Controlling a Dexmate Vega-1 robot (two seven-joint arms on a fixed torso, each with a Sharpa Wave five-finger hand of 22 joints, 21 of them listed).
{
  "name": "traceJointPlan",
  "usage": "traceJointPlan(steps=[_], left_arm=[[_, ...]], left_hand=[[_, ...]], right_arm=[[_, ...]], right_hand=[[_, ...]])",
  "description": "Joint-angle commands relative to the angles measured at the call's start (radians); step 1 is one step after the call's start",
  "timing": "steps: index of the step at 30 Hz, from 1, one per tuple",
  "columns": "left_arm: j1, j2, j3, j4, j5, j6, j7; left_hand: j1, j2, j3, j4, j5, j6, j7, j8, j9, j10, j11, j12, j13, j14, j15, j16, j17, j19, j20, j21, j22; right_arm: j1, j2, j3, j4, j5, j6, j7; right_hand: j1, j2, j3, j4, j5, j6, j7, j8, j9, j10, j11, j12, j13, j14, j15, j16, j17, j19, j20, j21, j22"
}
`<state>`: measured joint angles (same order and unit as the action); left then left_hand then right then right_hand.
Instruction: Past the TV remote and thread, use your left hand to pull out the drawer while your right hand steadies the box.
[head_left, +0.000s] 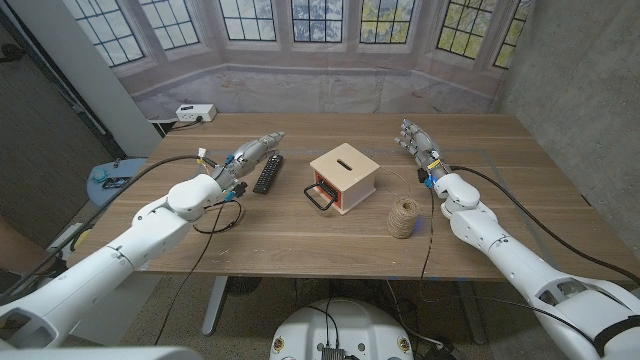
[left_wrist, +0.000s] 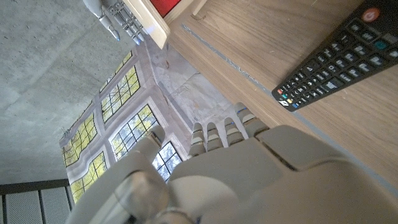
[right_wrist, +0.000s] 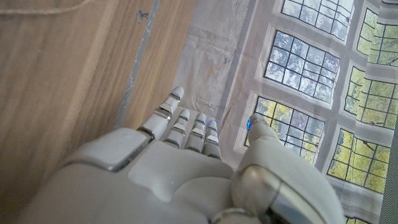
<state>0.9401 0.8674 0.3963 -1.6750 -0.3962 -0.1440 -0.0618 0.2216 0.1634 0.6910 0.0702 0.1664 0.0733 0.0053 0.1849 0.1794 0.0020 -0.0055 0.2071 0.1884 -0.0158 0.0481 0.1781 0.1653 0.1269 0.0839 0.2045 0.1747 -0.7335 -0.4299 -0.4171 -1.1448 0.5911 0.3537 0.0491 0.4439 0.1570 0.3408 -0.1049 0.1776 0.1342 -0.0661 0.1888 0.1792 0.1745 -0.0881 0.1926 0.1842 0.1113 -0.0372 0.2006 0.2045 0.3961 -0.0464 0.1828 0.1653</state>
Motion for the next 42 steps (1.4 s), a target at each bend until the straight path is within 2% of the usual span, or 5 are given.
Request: traceJointPlan(steps=[1,5,15,23,42], left_arm=[[0.044,0.096,-0.009,-0.098,0.072,0.024,-0.023],[0.072,0.118,-0.023,-0.128,0.054,0.039,-0.033],[0.102,0.179,-0.027,-0.198,0.122,0.066,-0.030],[0.097,0.194,-0.026,-0.238,0.155,0.085,-0.040],[0.043,0.219,-0.003,-0.261,0.202,0.114,-0.117]], left_hand=[[0.007,0.003,0.005,-0.003,0.006,0.010,-0.001,0.005,0.001,0.014,0.001,0.007,0.002,0.009,0.000,0.006,0.005,0.013,0.000,0.010,0.005],[0.006,0.002,0.004,-0.001,0.006,0.012,-0.002,0.005,0.001,0.016,0.000,0.008,0.002,0.011,-0.002,0.007,0.006,0.015,-0.001,0.010,0.005],[-0.009,-0.001,-0.005,0.015,0.005,0.010,-0.007,0.003,0.002,0.015,-0.006,0.006,0.002,0.008,-0.007,0.007,0.011,0.013,-0.005,0.008,0.006],[-0.015,-0.002,-0.007,0.020,0.005,0.009,-0.015,0.002,0.002,0.015,-0.009,0.005,0.002,0.006,-0.007,0.005,0.011,0.010,-0.007,0.006,0.006],[-0.026,-0.005,-0.009,0.029,0.008,0.029,-0.030,0.008,0.002,0.032,-0.018,0.010,0.002,0.004,0.026,0.004,0.011,0.004,-0.002,0.002,0.006]], right_arm=[[0.011,-0.016,0.002,0.008,-0.003,0.001,0.015],[0.011,-0.020,0.004,0.010,0.000,0.001,0.021],[0.023,-0.031,0.006,0.029,0.002,0.007,0.049],[0.030,-0.033,0.013,0.046,0.008,0.025,0.066],[0.029,-0.065,0.027,0.034,0.004,0.026,0.070]], right_hand=[[0.009,0.001,0.003,-0.006,0.003,0.007,0.001,0.001,0.002,0.001,0.006,0.004,0.003,0.007,-0.053,0.005,0.002,0.004,-0.023,0.008,0.004],[0.010,0.001,0.002,-0.007,0.003,0.005,0.004,0.000,0.002,0.001,0.008,0.004,0.003,0.007,-0.051,0.005,0.002,0.005,-0.022,0.008,0.004],[0.013,0.003,0.003,-0.010,0.002,0.004,0.007,-0.001,0.002,-0.002,0.013,0.003,0.003,0.004,-0.049,0.004,0.001,0.005,-0.022,0.008,0.004],[0.017,0.003,0.004,-0.013,0.002,0.003,0.007,-0.001,0.002,-0.004,0.012,0.002,0.003,0.005,-0.047,0.004,-0.001,0.005,-0.021,0.008,0.004],[0.029,0.006,0.008,-0.021,0.001,0.004,0.007,-0.001,0.003,0.000,0.014,0.004,0.003,0.005,-0.032,0.005,-0.003,0.010,-0.015,0.009,0.004]])
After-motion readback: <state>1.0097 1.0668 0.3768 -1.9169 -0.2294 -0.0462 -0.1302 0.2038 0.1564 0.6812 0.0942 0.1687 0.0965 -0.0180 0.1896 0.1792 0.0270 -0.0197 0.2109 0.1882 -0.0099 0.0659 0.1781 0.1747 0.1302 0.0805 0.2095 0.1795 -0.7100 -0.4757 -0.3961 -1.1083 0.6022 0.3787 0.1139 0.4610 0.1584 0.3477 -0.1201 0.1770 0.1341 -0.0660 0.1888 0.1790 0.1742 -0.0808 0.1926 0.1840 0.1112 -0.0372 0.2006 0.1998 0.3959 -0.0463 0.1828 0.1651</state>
